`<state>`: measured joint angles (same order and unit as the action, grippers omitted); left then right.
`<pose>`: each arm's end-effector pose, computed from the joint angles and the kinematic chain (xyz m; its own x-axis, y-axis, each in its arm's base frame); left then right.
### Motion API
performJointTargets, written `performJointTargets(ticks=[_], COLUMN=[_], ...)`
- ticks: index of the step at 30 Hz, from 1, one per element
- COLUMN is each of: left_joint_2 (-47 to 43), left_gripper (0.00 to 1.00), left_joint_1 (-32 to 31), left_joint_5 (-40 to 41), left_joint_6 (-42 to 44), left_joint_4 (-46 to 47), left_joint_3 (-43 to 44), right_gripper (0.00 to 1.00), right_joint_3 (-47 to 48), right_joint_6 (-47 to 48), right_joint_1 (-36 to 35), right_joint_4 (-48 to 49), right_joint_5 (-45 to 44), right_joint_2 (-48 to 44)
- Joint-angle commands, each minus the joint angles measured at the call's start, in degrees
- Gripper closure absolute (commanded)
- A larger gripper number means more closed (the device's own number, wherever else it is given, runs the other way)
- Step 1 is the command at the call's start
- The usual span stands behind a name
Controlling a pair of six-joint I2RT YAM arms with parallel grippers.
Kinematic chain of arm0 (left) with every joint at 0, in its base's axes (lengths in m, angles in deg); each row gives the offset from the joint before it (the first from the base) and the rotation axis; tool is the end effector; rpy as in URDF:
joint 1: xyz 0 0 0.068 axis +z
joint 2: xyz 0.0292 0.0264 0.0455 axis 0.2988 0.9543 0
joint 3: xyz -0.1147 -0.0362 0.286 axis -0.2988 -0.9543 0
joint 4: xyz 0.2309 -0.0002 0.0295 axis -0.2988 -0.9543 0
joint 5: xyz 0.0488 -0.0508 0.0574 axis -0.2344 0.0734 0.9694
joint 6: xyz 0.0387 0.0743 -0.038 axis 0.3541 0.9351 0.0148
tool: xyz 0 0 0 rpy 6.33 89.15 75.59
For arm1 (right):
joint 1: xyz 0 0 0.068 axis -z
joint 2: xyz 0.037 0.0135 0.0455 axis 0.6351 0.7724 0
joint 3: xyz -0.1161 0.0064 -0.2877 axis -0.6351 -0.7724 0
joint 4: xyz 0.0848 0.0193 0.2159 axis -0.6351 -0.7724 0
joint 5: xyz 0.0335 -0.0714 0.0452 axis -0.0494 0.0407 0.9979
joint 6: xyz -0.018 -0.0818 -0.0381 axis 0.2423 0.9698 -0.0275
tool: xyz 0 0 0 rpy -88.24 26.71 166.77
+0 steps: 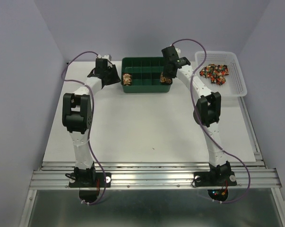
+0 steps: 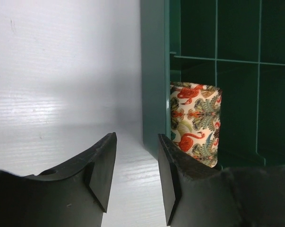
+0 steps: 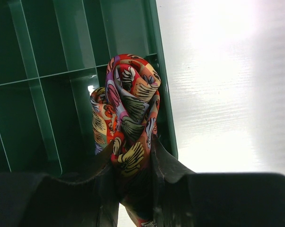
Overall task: Roll the ties
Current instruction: Place the rolled tie into the container
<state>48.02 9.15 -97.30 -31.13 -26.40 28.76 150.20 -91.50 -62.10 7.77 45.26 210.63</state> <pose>0.5092 -0.0892 0.2524 -0.5806 -0.2036 -0.7883 0.1360 0.9304 -0.3404 0.5282 0.1911 0.2589 -0.7005 0.1381 -0.7002 0.1446 0.9882 0.0502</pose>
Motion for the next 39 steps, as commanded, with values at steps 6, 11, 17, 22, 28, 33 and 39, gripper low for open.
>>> performJointTargets(ticks=[6, 11, 17, 22, 28, 33, 39], left_joint_2=[-3.51, -2.55, 0.00, 1.67, 2.11, 0.98, -2.80], left_gripper=[0.45, 0.46, 0.51, 0.63, 0.83, 1.00, 1.00], left_joint_1=[-0.03, -0.21, -0.91, -2.49, -4.60, -5.13, -6.01], left_joint_5=[-5.84, -4.09, -1.89, -1.54, 2.22, 5.39, 9.43], left_joint_6=[-1.00, -0.48, 0.66, 2.77, 4.89, 5.94, 1.74], left_joint_4=[0.89, -0.07, -1.48, -2.01, -2.97, -4.12, -4.12], left_joint_3=[4.80, 4.63, 4.54, 4.80, 4.54, 2.96, -1.08], right_gripper=[0.99, 0.99, 0.99, 0.99, 0.99, 0.99, 0.99], right_joint_3=[-2.33, -2.68, -3.21, -3.82, -4.18, -4.00, -5.14], right_joint_6=[-0.05, -0.23, -0.41, -0.67, -0.67, -0.23, -0.93], right_joint_1=[-0.09, 0.00, 0.00, -0.09, 0.00, -0.09, -0.09], right_joint_4=[1.07, 1.16, 1.25, 1.77, 2.12, 2.91, 1.16], right_joint_5=[-0.66, -0.40, -0.31, -0.57, -0.92, -1.80, -4.52], right_joint_2=[-3.76, -3.93, -4.55, -5.69, -7.01, -8.24, -10.78])
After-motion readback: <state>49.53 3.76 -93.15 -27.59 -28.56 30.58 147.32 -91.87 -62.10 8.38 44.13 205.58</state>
